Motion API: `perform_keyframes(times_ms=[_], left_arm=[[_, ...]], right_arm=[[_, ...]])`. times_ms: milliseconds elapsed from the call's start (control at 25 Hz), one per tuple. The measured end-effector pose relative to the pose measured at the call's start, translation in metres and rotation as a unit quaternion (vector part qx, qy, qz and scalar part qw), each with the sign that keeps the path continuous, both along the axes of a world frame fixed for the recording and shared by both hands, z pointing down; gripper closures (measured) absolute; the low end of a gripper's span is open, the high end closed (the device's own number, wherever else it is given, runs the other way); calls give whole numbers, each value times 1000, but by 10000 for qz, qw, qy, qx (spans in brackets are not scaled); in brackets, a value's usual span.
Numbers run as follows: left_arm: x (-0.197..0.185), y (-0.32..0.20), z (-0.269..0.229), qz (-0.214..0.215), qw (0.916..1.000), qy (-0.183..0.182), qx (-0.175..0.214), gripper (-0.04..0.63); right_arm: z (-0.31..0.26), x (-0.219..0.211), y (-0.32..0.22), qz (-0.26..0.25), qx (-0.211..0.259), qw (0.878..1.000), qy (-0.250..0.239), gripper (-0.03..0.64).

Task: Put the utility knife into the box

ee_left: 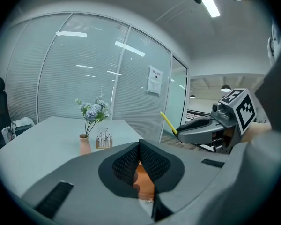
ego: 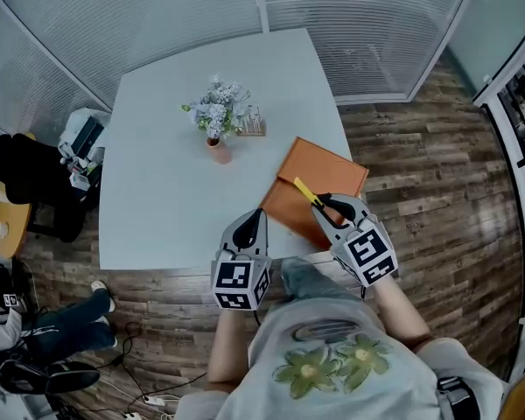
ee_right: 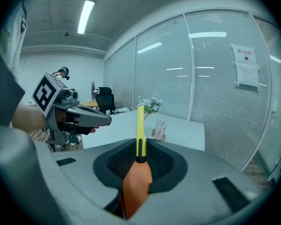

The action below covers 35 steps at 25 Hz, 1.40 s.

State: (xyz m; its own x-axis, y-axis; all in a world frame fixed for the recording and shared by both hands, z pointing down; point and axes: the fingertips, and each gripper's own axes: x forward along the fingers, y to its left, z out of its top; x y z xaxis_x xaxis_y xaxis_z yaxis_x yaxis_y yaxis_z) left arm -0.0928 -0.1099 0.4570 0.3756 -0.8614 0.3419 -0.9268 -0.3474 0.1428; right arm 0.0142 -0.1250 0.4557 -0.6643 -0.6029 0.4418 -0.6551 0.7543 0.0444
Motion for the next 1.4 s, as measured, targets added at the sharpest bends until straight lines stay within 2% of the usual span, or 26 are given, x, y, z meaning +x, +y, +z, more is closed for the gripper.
perform_keyframes(times_ms=[480,960,1400], left_arm=[[-13,-14,14,14,9999,-25,-140,595],[-16,-25,28,148,9994,-55,-323,595],[-25,-34,38,101,9989,-28,-447,595]], right_arm=[[30,-18,-15,-131,-255,9994,175,546],[58,-20,-24,-59,-556,9978,357,546],[81,-26,-32,-161,-772,9954,541,546]])
